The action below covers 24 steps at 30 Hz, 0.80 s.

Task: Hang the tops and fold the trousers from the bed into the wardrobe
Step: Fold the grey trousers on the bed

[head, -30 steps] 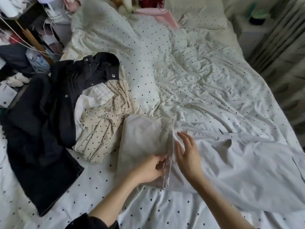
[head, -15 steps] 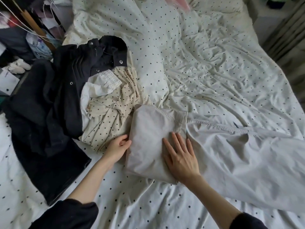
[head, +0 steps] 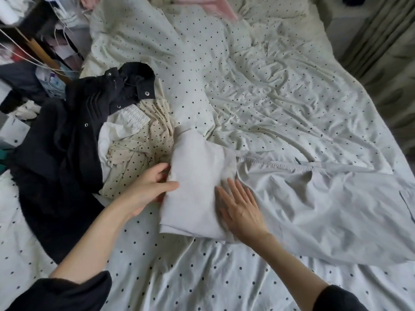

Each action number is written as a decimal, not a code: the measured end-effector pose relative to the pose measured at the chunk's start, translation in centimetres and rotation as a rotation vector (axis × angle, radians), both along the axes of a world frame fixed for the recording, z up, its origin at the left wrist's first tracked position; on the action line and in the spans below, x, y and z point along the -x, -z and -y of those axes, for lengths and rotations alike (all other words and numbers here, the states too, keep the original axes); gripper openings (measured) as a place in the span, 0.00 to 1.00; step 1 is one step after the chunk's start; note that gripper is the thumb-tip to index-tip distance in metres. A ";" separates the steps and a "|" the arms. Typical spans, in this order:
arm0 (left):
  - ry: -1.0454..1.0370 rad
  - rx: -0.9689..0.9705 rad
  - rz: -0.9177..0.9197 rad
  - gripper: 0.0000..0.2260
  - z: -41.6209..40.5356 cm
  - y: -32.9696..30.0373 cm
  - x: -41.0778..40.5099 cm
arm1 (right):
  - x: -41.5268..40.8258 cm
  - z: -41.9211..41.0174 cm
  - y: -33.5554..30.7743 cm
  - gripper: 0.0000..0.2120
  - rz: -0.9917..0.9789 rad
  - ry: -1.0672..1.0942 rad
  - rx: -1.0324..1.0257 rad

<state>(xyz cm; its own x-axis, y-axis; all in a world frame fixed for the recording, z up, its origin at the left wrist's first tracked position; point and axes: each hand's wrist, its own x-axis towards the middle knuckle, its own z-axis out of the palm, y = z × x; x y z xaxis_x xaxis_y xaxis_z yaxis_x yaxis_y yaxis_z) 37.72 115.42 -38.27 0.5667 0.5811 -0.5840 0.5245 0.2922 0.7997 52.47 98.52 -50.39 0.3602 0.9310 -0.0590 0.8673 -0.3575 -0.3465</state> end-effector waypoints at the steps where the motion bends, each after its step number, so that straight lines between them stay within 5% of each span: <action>1: 0.014 -0.024 0.025 0.22 0.9 -1.0 -1.2 | -0.6 0.6 -0.5 0.23 -0.077 0.016 -0.047; 9: 0.333 -0.299 0.038 0.20 12.4 0.6 -14.4 | -8.7 8.1 -6.1 0.12 -1.312 0.786 -0.368; 11: 0.387 -0.242 0.011 0.19 15.8 3.3 -17.4 | -11.0 10.3 -6.4 0.12 -1.425 0.854 -0.406; 14: 0.451 -0.299 -0.086 0.15 18.3 6.6 -18.7 | -12.4 12.4 -5.4 0.12 -1.213 0.827 -0.384; 18: 0.112 -0.369 -0.064 0.08 17.2 7.2 -16.6 | -11.9 13.8 -2.6 0.15 -0.581 0.565 -0.340; 21: -0.062 -0.569 -0.221 0.10 13.8 7.9 -13.4 | -11.2 12.7 -1.5 0.18 -0.219 0.263 -0.343; 24: -0.199 -0.394 -0.268 0.12 11.2 8.2 -11.6 | -10.6 10.7 -1.0 0.20 -0.040 0.069 -0.257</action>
